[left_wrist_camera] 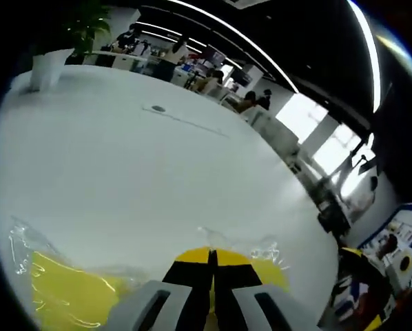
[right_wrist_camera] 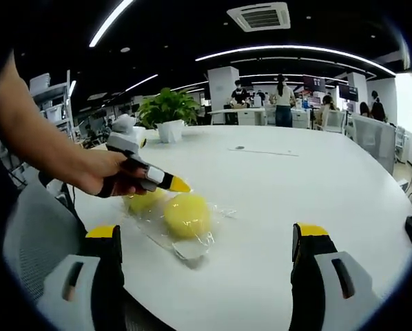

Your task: Compare the silicone blocks by pressing each to a similar depth, holding the contact briefly, and releasing to observe deformation and rebound differences across the visible hardness samples.

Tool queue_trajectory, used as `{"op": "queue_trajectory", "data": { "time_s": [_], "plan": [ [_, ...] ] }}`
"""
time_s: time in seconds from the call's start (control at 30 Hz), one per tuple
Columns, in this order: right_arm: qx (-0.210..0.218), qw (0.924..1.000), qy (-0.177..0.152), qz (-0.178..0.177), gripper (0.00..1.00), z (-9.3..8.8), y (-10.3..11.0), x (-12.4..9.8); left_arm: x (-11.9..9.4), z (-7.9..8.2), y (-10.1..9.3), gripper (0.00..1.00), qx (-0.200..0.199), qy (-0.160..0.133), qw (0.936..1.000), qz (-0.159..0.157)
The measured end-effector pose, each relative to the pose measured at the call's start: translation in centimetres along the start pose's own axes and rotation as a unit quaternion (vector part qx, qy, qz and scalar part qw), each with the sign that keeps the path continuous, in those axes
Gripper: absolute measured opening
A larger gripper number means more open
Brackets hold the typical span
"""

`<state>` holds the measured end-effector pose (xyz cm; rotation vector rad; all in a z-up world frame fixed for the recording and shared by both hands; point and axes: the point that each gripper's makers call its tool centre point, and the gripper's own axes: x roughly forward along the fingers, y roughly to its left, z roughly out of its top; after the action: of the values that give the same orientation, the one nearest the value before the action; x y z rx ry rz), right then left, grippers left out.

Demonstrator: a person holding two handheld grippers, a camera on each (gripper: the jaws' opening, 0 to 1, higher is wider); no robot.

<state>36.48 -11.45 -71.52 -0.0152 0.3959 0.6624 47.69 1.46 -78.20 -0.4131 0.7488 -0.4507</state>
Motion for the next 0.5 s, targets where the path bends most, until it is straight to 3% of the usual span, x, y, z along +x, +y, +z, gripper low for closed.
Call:
{"op": "queue_trajectory", "data": {
  "time_s": [0.17, 0.3, 0.5],
  "plan": [
    [0.001, 1.0, 0.002, -0.002, 0.96, -0.11, -0.09, 0.0, 0.13, -0.17, 0.35, 0.0, -0.01, -0.001, 0.9999, 0.009],
    [0.003, 1.0, 0.003, -0.001, 0.96, -0.18, -0.08, 0.06, 0.25, -0.26, 0.45, 0.0, 0.03, -0.002, 0.9995, 0.011],
    [0.002, 1.0, 0.005, -0.001, 0.96, -0.23, -0.07, 0.1, 0.14, -0.29, 0.61, 0.0, 0.005, -0.004, 0.9998, 0.019]
  ]
}}
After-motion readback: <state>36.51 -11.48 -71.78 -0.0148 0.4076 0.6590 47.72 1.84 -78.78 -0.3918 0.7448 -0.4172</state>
